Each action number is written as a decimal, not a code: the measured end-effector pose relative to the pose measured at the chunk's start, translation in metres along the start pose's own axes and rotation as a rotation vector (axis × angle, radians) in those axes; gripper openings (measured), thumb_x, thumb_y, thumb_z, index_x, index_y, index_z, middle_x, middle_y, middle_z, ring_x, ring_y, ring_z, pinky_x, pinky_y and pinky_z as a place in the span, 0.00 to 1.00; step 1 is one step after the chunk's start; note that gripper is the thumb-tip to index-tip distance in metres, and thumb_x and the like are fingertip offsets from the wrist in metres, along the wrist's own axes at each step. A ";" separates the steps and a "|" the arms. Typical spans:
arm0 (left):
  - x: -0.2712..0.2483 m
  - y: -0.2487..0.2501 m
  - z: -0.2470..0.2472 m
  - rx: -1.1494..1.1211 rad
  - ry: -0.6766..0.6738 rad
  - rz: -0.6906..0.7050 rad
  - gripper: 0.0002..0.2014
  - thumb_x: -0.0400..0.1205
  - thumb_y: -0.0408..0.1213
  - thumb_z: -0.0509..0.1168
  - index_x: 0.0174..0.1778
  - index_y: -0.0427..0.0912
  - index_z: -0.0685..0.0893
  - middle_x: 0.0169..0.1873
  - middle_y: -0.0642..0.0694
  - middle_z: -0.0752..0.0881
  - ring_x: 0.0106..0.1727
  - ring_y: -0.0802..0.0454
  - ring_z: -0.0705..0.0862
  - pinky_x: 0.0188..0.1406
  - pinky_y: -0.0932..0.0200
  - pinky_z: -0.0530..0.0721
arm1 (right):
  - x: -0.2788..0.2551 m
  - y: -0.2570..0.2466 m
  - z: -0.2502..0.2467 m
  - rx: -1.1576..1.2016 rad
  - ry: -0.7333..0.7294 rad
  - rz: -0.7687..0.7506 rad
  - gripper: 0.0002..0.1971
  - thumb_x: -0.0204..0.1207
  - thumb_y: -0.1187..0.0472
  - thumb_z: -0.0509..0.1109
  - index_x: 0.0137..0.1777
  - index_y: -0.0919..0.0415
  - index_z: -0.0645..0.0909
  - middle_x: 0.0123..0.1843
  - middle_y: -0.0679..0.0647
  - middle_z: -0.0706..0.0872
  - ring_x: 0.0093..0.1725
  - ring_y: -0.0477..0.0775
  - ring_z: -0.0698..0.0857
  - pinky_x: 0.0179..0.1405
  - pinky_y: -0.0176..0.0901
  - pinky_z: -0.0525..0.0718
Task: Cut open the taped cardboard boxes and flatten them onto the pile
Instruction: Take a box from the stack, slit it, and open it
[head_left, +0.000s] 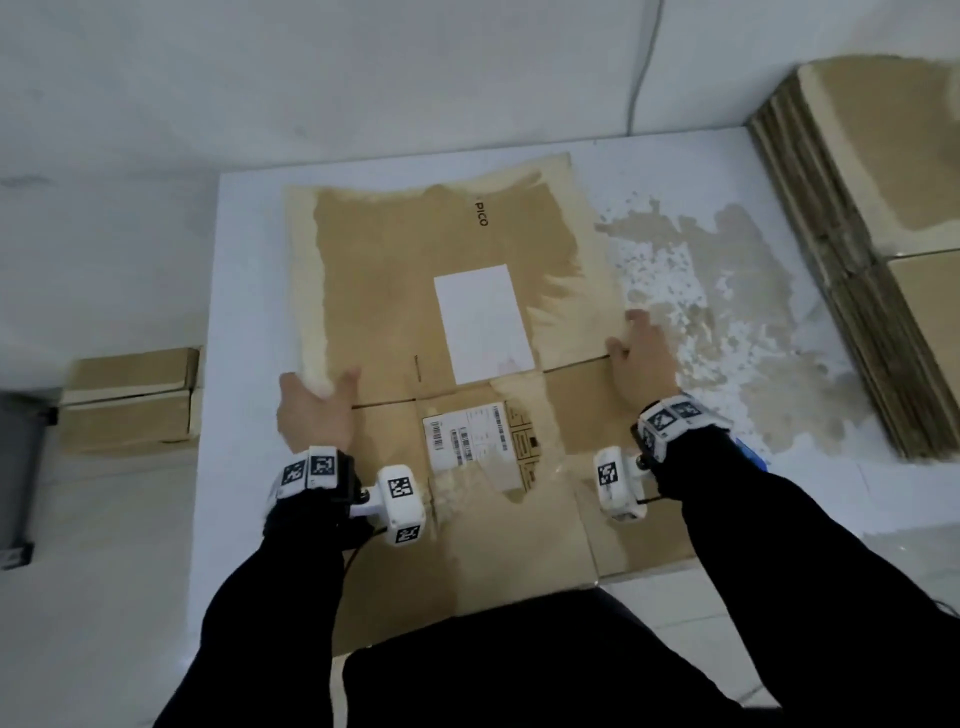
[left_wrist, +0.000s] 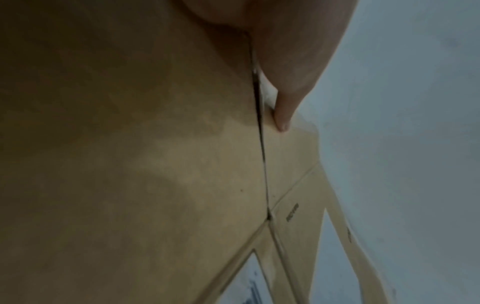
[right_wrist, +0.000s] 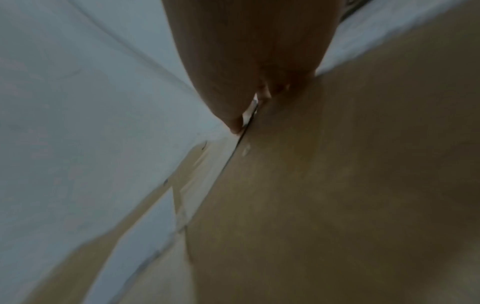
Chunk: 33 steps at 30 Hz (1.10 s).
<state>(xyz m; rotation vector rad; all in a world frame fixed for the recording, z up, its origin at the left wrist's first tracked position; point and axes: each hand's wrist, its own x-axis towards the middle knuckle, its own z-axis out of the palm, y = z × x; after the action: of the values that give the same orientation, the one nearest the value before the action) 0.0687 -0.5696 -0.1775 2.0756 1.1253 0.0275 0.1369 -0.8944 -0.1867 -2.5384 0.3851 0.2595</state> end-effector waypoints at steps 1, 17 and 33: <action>-0.006 0.003 -0.003 -0.009 0.020 0.023 0.28 0.77 0.51 0.71 0.61 0.32 0.74 0.57 0.33 0.83 0.58 0.36 0.81 0.48 0.53 0.73 | -0.004 0.001 -0.002 -0.003 -0.018 -0.028 0.20 0.84 0.60 0.59 0.74 0.62 0.64 0.66 0.66 0.77 0.59 0.68 0.81 0.53 0.53 0.77; -0.185 0.242 0.131 -0.274 -0.137 0.492 0.12 0.85 0.38 0.61 0.59 0.35 0.71 0.48 0.42 0.76 0.48 0.48 0.74 0.45 0.59 0.68 | 0.065 0.182 -0.281 0.255 0.393 -0.189 0.15 0.81 0.63 0.65 0.67 0.59 0.75 0.48 0.55 0.80 0.43 0.53 0.78 0.39 0.34 0.67; -0.353 0.376 0.409 -0.249 -0.260 0.264 0.26 0.83 0.26 0.58 0.78 0.30 0.61 0.75 0.30 0.67 0.75 0.36 0.68 0.72 0.52 0.65 | 0.231 0.392 -0.439 -0.214 0.017 0.051 0.31 0.77 0.48 0.66 0.77 0.60 0.68 0.78 0.68 0.64 0.77 0.69 0.63 0.75 0.54 0.60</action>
<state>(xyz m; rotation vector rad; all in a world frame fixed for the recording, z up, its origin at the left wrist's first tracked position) 0.2632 -1.1959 -0.1197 1.9244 0.6524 0.0239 0.2725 -1.5028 -0.0779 -2.7447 0.4501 0.3129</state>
